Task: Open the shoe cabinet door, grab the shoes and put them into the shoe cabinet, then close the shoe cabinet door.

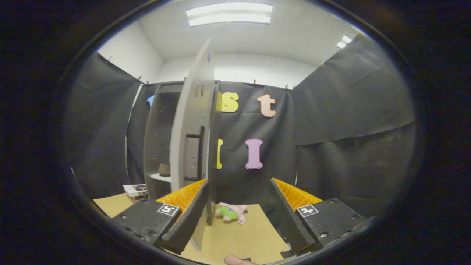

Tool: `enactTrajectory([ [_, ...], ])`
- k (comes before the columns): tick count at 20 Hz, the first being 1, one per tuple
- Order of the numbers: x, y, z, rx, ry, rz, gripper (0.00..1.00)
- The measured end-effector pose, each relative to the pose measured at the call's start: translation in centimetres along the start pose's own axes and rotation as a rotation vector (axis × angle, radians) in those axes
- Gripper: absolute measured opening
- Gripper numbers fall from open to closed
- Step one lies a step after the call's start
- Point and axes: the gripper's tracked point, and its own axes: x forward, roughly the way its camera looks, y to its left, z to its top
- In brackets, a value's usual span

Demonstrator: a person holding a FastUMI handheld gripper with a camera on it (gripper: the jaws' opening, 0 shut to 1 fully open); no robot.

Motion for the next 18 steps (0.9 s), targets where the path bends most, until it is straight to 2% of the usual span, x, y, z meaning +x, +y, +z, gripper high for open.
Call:
enactTrajectory([
  [5,3.3,-6.1,-1.4,-0.037,0.066,-0.016,1.00],
  [10,7.1,-8.9,-4.0,-0.037,0.141,0.049,1.00],
  [15,10.9,-9.1,-7.3,0.039,0.235,0.088,1.00],
  [18,11.6,-5.7,-8.5,0.071,0.252,0.156,1.00],
])
